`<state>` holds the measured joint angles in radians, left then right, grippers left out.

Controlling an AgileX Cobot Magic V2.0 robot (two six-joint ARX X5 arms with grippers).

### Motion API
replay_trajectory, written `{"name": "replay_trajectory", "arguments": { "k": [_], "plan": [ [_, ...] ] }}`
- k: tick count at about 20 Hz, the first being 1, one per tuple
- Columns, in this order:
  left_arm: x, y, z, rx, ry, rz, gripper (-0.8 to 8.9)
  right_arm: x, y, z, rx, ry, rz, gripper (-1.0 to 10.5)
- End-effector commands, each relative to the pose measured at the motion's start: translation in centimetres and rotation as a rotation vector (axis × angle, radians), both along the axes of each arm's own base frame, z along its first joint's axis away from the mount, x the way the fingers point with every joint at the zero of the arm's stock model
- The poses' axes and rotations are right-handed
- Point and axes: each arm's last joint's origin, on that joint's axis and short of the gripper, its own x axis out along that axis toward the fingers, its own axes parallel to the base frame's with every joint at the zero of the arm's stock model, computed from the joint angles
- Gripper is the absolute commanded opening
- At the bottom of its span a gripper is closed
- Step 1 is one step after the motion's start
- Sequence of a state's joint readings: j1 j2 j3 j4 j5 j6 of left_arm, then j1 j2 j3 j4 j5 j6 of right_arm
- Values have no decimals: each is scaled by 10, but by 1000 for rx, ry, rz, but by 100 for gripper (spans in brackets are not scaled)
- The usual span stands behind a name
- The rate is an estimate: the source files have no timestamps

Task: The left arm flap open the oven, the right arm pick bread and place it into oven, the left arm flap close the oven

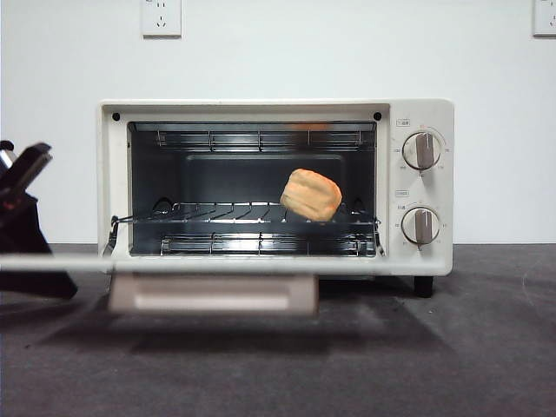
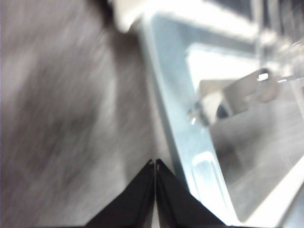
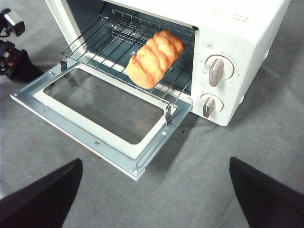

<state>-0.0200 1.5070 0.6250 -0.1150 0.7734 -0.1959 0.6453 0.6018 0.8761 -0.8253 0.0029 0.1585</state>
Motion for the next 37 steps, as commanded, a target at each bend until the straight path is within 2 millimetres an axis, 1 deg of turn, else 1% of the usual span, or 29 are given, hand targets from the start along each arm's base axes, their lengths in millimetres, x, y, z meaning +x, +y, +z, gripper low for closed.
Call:
{"name": "replay_trajectory", "arguments": {
  "k": [1,10,25,28,30,32,35,37],
  "plan": [
    [8,-2,7,-98,-47,-34,11,0,0,6,25,-15,-3,494],
    [18,1,18,-184,-129,2,11,0,0,6,34,-11,-9,494],
    [35,10,41,-258,-332,90,11,0,0,7,48,-2,-18,494],
    [35,10,44,-277,-332,99,11,0,0,7,49,-3,-18,494],
    [33,9,46,-285,-333,83,11,0,1,7,48,-3,-18,494],
    [28,7,56,-280,-351,75,12,0,1,7,48,-5,-21,494],
    [13,6,79,-234,-414,89,13,1,1,8,56,-17,-22,494],
    [-3,3,97,-174,-464,101,13,1,1,9,62,-23,-21,494]
  ]
}}
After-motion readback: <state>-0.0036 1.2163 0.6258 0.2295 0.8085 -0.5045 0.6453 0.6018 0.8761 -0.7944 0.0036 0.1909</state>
